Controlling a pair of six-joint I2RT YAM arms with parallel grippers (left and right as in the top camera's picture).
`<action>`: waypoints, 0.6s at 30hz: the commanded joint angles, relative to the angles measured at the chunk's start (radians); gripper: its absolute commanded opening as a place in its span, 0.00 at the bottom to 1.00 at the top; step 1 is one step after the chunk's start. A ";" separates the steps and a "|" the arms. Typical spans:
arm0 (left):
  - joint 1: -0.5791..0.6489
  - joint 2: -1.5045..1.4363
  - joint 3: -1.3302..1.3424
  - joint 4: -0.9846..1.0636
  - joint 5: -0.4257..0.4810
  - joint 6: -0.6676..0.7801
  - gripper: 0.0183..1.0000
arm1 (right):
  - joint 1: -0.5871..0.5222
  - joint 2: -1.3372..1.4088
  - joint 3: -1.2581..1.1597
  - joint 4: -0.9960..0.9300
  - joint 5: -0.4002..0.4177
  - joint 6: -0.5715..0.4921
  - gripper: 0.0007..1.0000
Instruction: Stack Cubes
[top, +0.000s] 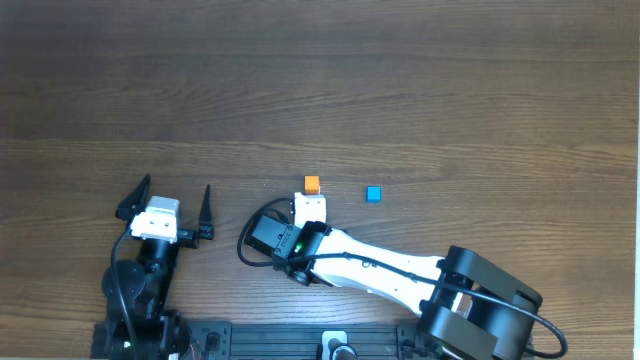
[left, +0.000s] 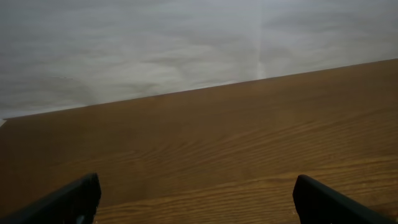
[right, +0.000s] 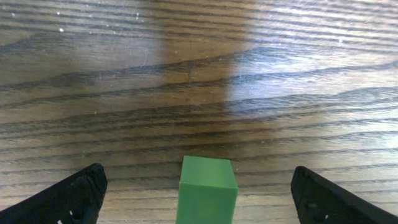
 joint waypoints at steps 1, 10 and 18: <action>0.005 -0.008 -0.005 -0.001 0.013 0.018 1.00 | -0.003 0.019 -0.011 0.002 -0.028 0.015 0.94; 0.005 -0.008 -0.004 -0.001 0.013 0.018 1.00 | 0.000 0.019 -0.011 -0.008 -0.058 0.022 0.91; 0.005 -0.008 -0.004 -0.001 0.014 0.018 1.00 | 0.000 0.019 -0.011 -0.015 -0.069 0.023 0.80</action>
